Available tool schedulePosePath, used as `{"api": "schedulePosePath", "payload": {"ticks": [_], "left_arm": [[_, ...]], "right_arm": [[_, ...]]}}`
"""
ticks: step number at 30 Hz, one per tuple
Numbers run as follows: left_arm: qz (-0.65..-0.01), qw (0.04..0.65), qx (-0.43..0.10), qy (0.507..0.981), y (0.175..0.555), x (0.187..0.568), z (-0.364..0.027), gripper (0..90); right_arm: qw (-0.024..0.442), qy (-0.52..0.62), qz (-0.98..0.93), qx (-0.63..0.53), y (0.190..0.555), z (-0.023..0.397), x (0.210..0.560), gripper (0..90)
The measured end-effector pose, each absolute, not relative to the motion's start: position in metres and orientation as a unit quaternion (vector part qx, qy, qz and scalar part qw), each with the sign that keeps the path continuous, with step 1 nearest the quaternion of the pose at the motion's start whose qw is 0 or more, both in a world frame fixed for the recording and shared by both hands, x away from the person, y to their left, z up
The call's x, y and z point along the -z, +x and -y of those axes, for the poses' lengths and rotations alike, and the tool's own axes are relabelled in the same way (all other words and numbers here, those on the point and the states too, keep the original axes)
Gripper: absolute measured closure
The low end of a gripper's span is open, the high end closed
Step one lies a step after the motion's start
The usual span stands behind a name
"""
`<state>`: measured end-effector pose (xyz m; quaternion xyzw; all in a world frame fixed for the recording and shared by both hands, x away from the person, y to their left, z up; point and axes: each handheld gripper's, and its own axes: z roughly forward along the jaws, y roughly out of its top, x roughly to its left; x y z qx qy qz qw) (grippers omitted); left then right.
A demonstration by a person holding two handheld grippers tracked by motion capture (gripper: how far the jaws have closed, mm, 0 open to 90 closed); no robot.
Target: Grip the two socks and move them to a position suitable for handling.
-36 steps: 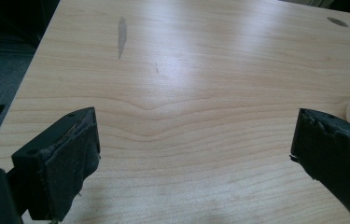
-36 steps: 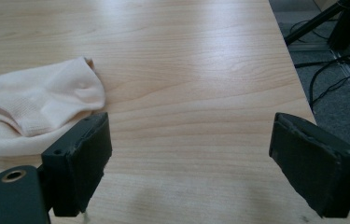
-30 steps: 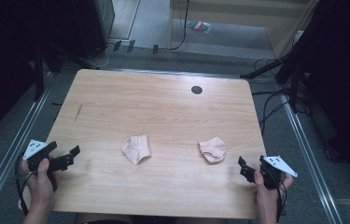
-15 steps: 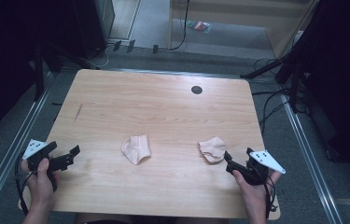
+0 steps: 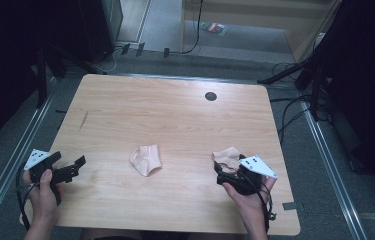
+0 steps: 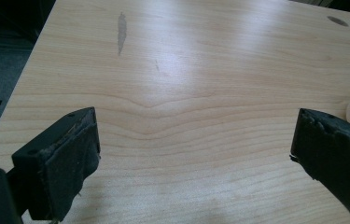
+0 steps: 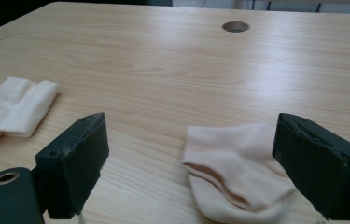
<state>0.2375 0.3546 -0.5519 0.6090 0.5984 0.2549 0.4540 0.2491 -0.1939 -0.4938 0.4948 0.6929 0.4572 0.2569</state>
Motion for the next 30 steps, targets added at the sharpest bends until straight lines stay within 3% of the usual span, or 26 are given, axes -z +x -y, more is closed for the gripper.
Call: {"api": "schedulePosePath", "payload": {"ticks": [30], "left_arm": [[-0.59,0.463,-0.259,0.608,0.236,0.552,-0.355,1.4]], "right_arm": [[0.184,0.414,-0.771,-0.448,0.268,0.057,0.507,17.5]]}}
